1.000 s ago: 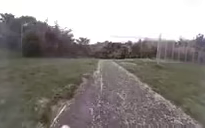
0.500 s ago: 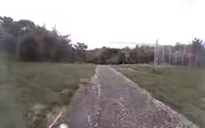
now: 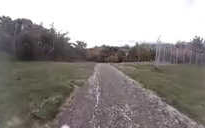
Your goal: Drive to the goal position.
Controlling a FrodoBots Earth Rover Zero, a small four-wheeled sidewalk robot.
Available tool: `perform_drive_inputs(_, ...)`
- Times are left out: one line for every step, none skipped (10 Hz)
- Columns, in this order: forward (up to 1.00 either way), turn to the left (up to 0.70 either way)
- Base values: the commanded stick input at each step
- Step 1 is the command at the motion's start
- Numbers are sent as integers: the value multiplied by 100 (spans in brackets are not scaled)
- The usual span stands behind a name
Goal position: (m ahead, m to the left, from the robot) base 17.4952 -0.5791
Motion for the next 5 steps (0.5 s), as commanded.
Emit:
perform_drive_inputs(85,0)
perform_drive_inputs(85,0)
perform_drive_inputs(85,0)
perform_drive_inputs(85,0)
perform_drive_inputs(85,0)
